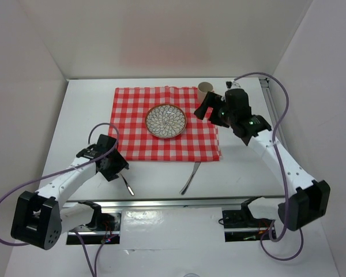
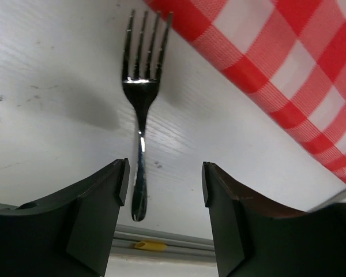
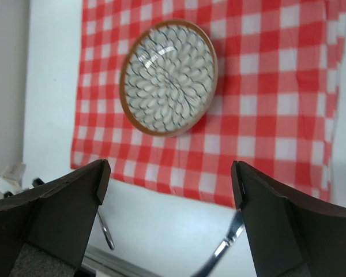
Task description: Set the dinner table for one person
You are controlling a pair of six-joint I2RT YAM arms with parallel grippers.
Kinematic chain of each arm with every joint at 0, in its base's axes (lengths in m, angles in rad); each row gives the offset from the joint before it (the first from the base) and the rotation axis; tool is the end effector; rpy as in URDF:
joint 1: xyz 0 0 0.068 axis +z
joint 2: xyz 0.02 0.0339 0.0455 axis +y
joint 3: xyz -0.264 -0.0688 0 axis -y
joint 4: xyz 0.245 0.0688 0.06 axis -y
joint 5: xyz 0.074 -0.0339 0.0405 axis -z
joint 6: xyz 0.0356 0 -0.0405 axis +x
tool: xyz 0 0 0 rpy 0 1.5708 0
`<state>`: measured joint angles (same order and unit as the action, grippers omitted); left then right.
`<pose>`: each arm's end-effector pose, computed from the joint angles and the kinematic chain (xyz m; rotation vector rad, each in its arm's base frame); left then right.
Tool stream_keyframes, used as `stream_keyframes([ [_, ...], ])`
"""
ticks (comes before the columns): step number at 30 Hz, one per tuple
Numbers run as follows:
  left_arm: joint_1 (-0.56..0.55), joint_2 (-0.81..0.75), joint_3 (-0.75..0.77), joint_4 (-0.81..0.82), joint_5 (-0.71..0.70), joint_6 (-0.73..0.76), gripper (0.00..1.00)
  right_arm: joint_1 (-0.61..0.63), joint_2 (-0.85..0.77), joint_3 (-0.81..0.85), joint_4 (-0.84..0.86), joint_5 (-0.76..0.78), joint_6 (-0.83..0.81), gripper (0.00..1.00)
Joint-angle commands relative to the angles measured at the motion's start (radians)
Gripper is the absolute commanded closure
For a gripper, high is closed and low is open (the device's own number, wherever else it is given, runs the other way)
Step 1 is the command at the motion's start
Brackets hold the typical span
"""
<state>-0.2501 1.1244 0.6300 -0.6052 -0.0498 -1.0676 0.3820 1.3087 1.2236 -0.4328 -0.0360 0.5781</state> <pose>0.1941 -0.0478 0.1906 -1.0953 2.4879 -0.3460 0.2742 0.1115 0.3532 0.1880 2.1405 0.6110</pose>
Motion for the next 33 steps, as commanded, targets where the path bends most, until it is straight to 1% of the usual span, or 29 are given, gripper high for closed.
stream_keyframes([
  [1, -0.014, 0.012, -0.016, 0.015, -0.100, -0.090, 0.30, 0.008, -0.084, -0.079, -0.122, 0.039, -0.015, 0.01],
  [4, -0.014, 0.023, -0.027, 0.015, -0.110, -0.109, 0.30, 0.008, -0.132, -0.134, -0.152, 0.021, -0.003, 0.01],
  [5, -0.014, 0.049, -0.038, 0.015, -0.110, -0.109, 0.28, 0.008, -0.158, -0.145, -0.164, 0.012, 0.006, 0.01],
  [8, -0.035, 0.104, -0.047, 0.048, -0.110, -0.109, 0.28, 0.008, -0.187, -0.176, -0.173, 0.012, 0.017, 0.01],
  [12, -0.057, 0.185, -0.038, 0.048, -0.154, -0.121, 0.37, 0.008, -0.198, -0.176, -0.184, 0.012, 0.017, 0.01],
  [14, -0.057, 0.209, -0.029, 0.048, -0.154, -0.132, 0.44, 0.008, -0.198, -0.176, -0.196, 0.012, 0.017, 0.01],
  [16, -0.066, 0.222, -0.029, 0.058, -0.154, -0.144, 0.48, 0.017, -0.198, -0.167, -0.196, 0.021, 0.008, 0.01],
  [17, -0.075, 0.222, -0.029, 0.058, -0.163, -0.156, 0.58, 0.017, -0.198, -0.167, -0.196, 0.031, 0.008, 0.01],
  [18, -0.075, 0.232, -0.029, 0.045, -0.163, -0.166, 0.63, 0.017, -0.198, -0.167, -0.196, 0.031, 0.008, 0.01],
  [20, -0.075, 0.215, -0.029, 0.018, -0.163, -0.178, 0.78, 0.017, -0.198, -0.167, -0.196, 0.031, 0.008, 0.01],
  [21, -0.075, 0.198, -0.029, 0.003, -0.163, -0.178, 0.92, 0.017, -0.198, -0.167, -0.196, 0.031, 0.008, 0.01],
  [22, -0.075, 0.177, -0.017, -0.036, -0.173, -0.178, 0.99, 0.017, -0.198, -0.167, -0.196, 0.031, 0.008, 0.01],
  [23, -0.084, 0.151, -0.016, -0.060, -0.183, -0.178, 1.00, 0.017, -0.198, -0.167, -0.196, 0.031, 0.008, 0.01],
  [25, -0.084, 0.043, 0.029, -0.120, -0.200, -0.178, 1.00, 0.017, -0.198, -0.158, -0.196, 0.031, -0.001, 0.01],
  [26, -0.084, 0.003, 0.045, -0.183, -0.222, -0.178, 1.00, 0.017, -0.189, -0.157, -0.196, 0.031, -0.001, 0.01],
  [27, -0.084, -0.036, 0.065, -0.208, -0.234, -0.164, 1.00, 0.017, -0.189, -0.157, -0.196, 0.031, -0.001, 0.01],
  [28, -0.084, -0.108, 0.083, -0.226, -0.243, -0.146, 1.00, 0.017, -0.189, -0.157, -0.196, 0.031, -0.001, 0.01],
  [31, -0.084, -0.166, 0.160, -0.237, -0.275, -0.034, 1.00, 0.017, -0.180, -0.157, -0.187, 0.031, -0.001, 0.01],
  [32, -0.084, -0.157, 0.204, -0.246, -0.275, 0.015, 1.00, 0.017, -0.180, -0.157, -0.187, 0.031, -0.001, 0.01],
  [33, -0.084, -0.143, 0.229, -0.257, -0.297, 0.027, 1.00, 0.017, -0.180, -0.157, -0.178, 0.031, -0.001, 0.01],
])
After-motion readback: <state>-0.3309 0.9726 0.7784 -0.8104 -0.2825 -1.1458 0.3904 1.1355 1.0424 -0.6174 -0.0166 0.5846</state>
